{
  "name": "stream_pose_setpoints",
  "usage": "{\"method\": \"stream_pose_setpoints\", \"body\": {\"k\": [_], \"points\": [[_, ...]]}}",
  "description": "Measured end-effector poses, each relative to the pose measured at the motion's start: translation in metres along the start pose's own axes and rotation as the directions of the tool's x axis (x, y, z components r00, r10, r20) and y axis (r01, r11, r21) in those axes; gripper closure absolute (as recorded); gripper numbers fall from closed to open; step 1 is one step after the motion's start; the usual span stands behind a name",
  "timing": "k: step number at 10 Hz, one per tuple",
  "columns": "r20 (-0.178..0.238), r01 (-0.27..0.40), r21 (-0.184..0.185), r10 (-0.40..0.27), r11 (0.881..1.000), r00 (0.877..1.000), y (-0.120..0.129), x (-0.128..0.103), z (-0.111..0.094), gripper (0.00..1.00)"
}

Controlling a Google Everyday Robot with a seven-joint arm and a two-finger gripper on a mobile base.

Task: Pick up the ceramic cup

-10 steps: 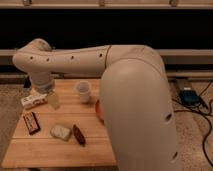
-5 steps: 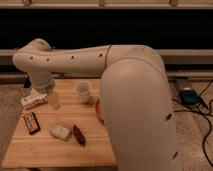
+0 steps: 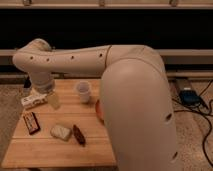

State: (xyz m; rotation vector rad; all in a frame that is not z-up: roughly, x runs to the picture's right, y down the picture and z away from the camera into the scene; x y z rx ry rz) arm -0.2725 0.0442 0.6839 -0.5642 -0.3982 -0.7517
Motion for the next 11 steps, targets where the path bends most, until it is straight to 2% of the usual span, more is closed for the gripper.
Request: {"method": "stream_pose_setpoints", "body": {"k": [3, 6, 8, 11], "points": [[-0.023, -0.037, -0.037, 0.036, 0.999, 0.999, 0.005, 0.018, 0.01, 0.2], [-0.077, -0.111, -0.08, 0.105, 0.991, 0.991, 0.013, 0.084, 0.023, 0.2], [-0.108, -0.185, -0.106, 0.174, 0.977, 0.979, 0.031, 0.139, 0.035, 0.2], [-0.137, -0.28, -0.124, 0.263, 0.952, 0.955, 0.065, 0.186, 0.058, 0.2]]}}
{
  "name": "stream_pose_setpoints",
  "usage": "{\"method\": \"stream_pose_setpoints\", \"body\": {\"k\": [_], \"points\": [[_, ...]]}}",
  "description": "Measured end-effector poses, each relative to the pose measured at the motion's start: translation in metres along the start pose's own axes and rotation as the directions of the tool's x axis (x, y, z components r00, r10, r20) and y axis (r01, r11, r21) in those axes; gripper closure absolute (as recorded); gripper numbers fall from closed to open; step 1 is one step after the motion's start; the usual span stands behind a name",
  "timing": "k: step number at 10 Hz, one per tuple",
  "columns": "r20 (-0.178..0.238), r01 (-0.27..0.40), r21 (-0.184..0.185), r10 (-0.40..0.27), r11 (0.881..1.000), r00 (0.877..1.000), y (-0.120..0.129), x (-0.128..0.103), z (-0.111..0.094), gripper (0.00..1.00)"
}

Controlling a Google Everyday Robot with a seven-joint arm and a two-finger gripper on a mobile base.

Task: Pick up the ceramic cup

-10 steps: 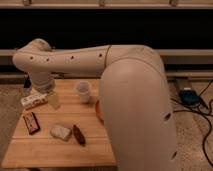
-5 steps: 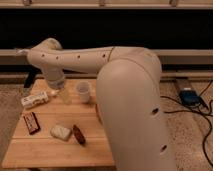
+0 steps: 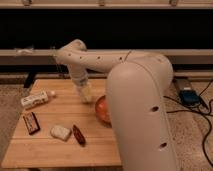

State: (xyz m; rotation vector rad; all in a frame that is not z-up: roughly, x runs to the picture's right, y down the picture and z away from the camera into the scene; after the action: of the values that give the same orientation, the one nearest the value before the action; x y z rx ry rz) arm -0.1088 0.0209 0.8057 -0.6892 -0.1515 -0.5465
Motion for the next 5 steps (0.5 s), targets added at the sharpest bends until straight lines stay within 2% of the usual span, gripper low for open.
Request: {"method": "stream_pose_setpoints", "body": {"k": [3, 5], "points": [[-0.003, -0.038, -0.016, 0.038, 0.999, 0.999, 0.005, 0.006, 0.033, 0.2], [-0.004, -0.064, -0.014, 0.064, 0.998, 0.998, 0.005, 0.011, 0.049, 0.2]]}}
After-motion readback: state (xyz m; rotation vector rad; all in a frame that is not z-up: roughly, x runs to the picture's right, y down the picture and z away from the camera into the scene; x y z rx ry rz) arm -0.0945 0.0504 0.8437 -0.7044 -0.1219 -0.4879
